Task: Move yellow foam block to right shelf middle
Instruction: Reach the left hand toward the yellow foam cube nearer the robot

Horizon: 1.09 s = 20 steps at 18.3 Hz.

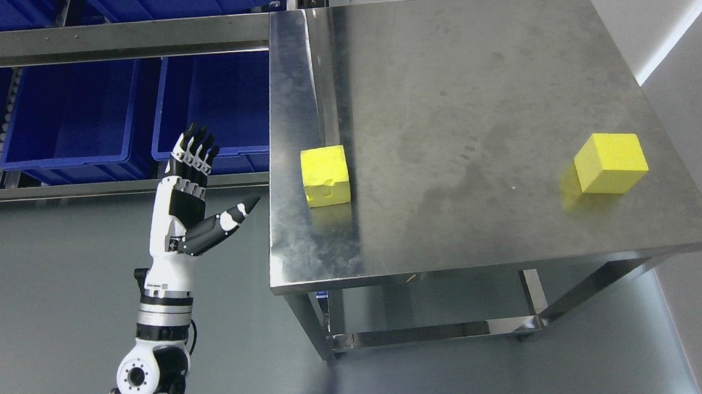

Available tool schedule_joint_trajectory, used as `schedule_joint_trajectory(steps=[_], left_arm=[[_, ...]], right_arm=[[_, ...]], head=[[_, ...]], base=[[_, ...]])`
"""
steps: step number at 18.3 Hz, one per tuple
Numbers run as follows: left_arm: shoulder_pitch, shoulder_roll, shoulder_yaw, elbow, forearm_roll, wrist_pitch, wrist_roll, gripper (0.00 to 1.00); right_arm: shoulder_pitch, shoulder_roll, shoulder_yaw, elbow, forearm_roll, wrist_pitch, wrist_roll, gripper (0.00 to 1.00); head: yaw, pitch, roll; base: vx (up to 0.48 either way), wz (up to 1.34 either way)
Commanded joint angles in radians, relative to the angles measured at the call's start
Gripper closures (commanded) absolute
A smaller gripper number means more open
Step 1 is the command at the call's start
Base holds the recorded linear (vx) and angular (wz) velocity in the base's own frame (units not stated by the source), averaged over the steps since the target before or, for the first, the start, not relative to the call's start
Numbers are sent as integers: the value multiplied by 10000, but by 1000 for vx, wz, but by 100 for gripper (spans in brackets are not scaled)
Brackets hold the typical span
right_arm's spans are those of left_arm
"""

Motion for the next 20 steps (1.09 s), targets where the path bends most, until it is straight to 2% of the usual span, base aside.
schedule_joint_trajectory(steps=[1, 5, 10, 12, 14, 17, 20], left_arm=[[272, 194, 154, -19, -11, -53, 1, 0], [28, 286, 706, -19, -11, -69, -304, 0], [-1488, 2215, 1092, 57, -11, 282, -4166, 0], [-2224, 2891, 1031, 225, -26, 1153, -4874, 0], [-2914, 3230, 969, 790, -285, 1724, -5517, 1], [-3806, 3186, 908, 1575, -1862, 1787, -6836, 1], [-4327, 3063, 52, 2004, -2342, 1803, -7408, 1]], right_arm=[[17, -175, 1, -174, 31, -5, 8, 0], [17, -175, 1, -174, 31, -5, 8, 0], [17, -175, 1, -174, 31, -5, 8, 0], [17, -175, 1, -174, 31, -5, 8, 0], [17, -175, 1, -174, 31, -5, 8, 0], [17, -175, 1, -174, 31, -5, 8, 0], [17, -175, -14, -174, 31, -5, 8, 0]], head=[[0, 0, 0], [0, 0, 0], [0, 0, 0], [0, 0, 0], [0, 0, 0], [0, 0, 0], [0, 0, 0]], base=[[30, -12], [0, 0], [0, 0], [0, 0], [0, 0], [0, 0], [0, 0]])
